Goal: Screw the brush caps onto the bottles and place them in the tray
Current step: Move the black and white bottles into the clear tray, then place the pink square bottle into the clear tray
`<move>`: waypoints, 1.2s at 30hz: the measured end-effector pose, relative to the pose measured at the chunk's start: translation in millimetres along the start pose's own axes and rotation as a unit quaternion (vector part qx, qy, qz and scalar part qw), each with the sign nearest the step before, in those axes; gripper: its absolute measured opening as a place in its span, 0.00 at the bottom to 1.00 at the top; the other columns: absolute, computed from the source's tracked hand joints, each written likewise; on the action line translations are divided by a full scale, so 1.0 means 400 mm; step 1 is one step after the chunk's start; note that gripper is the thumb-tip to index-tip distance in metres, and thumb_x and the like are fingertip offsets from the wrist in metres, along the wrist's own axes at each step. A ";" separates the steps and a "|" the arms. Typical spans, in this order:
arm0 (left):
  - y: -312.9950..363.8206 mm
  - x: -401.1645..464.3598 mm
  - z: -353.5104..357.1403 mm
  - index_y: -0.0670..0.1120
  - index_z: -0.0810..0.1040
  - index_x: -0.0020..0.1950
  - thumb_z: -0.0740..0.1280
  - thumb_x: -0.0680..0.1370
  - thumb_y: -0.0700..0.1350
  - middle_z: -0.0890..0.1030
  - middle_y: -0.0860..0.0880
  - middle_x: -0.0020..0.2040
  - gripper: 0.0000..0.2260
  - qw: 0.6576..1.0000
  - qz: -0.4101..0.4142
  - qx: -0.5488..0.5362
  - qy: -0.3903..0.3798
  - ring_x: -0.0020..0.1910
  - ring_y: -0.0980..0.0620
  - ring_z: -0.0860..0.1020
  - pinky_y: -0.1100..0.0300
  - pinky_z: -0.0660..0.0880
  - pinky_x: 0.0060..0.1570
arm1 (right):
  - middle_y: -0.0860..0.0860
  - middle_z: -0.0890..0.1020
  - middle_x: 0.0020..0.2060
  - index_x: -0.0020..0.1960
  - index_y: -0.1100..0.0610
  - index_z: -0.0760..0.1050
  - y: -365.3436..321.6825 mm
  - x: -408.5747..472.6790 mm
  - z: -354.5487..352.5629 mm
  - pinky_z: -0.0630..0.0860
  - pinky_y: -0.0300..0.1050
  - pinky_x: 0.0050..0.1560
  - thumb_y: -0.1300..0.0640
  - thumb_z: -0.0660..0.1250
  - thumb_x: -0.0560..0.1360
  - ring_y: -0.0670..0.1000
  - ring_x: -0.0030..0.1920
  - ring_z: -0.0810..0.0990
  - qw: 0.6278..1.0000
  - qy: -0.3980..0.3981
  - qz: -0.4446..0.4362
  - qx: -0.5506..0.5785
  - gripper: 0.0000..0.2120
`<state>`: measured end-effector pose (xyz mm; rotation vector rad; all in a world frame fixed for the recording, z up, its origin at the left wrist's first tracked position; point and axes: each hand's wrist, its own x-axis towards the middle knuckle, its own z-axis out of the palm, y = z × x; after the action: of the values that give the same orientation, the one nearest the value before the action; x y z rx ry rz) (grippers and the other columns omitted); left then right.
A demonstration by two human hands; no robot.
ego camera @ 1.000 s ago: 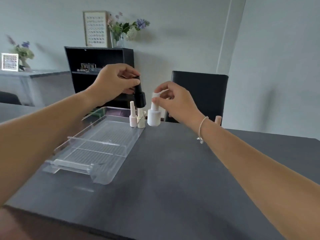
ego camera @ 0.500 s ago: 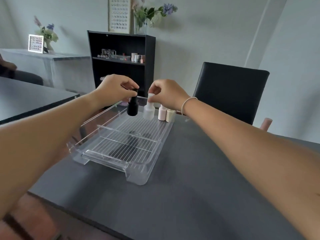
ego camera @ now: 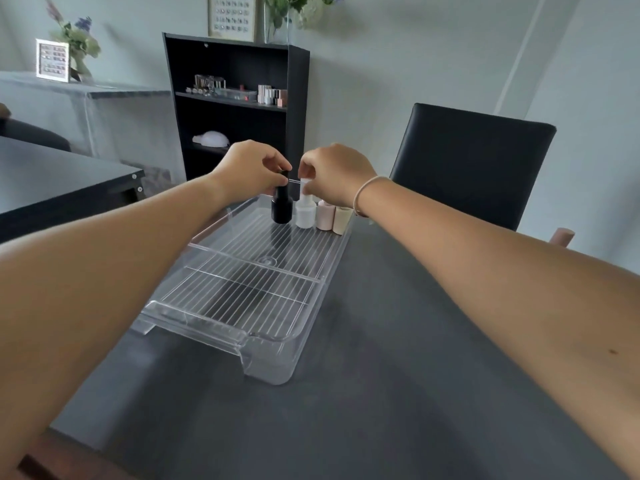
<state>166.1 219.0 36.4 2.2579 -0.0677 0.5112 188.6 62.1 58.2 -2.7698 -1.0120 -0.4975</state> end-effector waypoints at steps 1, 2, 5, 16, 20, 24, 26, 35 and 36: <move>-0.002 0.004 0.003 0.44 0.80 0.50 0.70 0.71 0.36 0.81 0.46 0.42 0.09 1.000 -0.003 0.000 0.002 0.35 0.55 0.80 0.75 0.73 0.29 | 0.54 0.80 0.53 0.55 0.54 0.75 0.001 0.002 0.003 0.70 0.46 0.48 0.56 0.63 0.75 0.54 0.56 0.73 1.000 0.005 -0.002 -0.004 0.10; -0.004 0.007 0.005 0.44 0.80 0.50 0.70 0.71 0.36 0.81 0.46 0.42 0.09 1.000 -0.005 0.002 0.003 0.35 0.55 0.80 0.75 0.73 0.29 | 0.55 0.79 0.53 0.55 0.54 0.75 0.002 0.004 0.005 0.69 0.46 0.47 0.56 0.62 0.75 0.54 0.57 0.73 1.000 0.011 -0.004 -0.010 0.10; -0.006 0.014 0.012 0.45 0.81 0.50 0.70 0.71 0.37 0.81 0.48 0.41 0.09 1.000 -0.005 0.016 0.004 0.34 0.57 0.79 0.76 0.71 0.27 | 0.56 0.79 0.52 0.56 0.55 0.75 0.004 0.010 0.010 0.68 0.46 0.46 0.57 0.61 0.75 0.55 0.57 0.73 0.999 0.029 -0.008 -0.037 0.10; -0.004 0.015 0.031 0.45 0.80 0.52 0.69 0.73 0.37 0.80 0.50 0.40 0.09 0.999 -0.020 -0.025 0.013 0.34 0.57 0.79 0.75 0.71 0.28 | 0.58 0.80 0.50 0.55 0.57 0.77 0.011 0.019 0.026 0.66 0.46 0.46 0.58 0.61 0.75 0.57 0.54 0.73 0.993 0.068 -0.018 -0.100 0.11; -0.004 0.012 0.032 0.45 0.79 0.53 0.69 0.74 0.38 0.80 0.50 0.42 0.09 0.999 -0.022 -0.023 0.015 0.35 0.56 0.80 0.75 0.72 0.28 | 0.57 0.81 0.49 0.54 0.58 0.78 0.016 0.019 0.033 0.65 0.46 0.47 0.59 0.59 0.75 0.57 0.53 0.73 0.989 0.088 -0.031 -0.117 0.11; -0.003 0.001 0.031 0.44 0.79 0.55 0.68 0.74 0.38 0.80 0.49 0.44 0.11 1.000 -0.019 -0.012 0.021 0.36 0.56 0.79 0.74 0.74 0.31 | 0.54 0.81 0.52 0.56 0.57 0.77 0.024 0.006 0.028 0.66 0.47 0.50 0.60 0.58 0.75 0.57 0.54 0.73 0.991 0.104 -0.035 -0.082 0.13; 0.001 -0.007 0.027 0.45 0.79 0.56 0.68 0.74 0.39 0.81 0.48 0.48 0.11 1.000 -0.014 0.008 0.027 0.40 0.54 0.80 0.68 0.77 0.38 | 0.53 0.80 0.54 0.58 0.56 0.76 0.028 -0.012 0.015 0.66 0.46 0.51 0.59 0.58 0.75 0.56 0.54 0.73 0.991 0.121 -0.033 -0.046 0.14; 0.139 -0.076 0.040 0.46 0.79 0.55 0.65 0.75 0.41 0.80 0.50 0.50 0.10 0.989 0.103 0.044 0.098 0.41 0.56 0.78 0.69 0.72 0.42 | 0.52 0.82 0.46 0.51 0.57 0.79 0.090 -0.255 -0.073 0.71 0.43 0.49 0.56 0.62 0.75 0.51 0.48 0.76 0.968 0.231 -0.012 0.098 0.09; 0.166 -0.084 0.051 0.46 0.79 0.55 0.64 0.76 0.41 0.79 0.51 0.50 0.10 0.988 0.120 0.042 0.092 0.41 0.58 0.78 0.70 0.72 0.40 | 0.51 0.83 0.46 0.51 0.57 0.79 0.107 -0.295 -0.079 0.71 0.40 0.48 0.57 0.62 0.75 0.50 0.46 0.76 0.963 0.249 -0.005 0.106 0.09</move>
<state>128.2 155.5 58.2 2.2861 -0.2298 0.8636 123.7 -49.2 44.3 -2.2763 -0.8912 -0.9629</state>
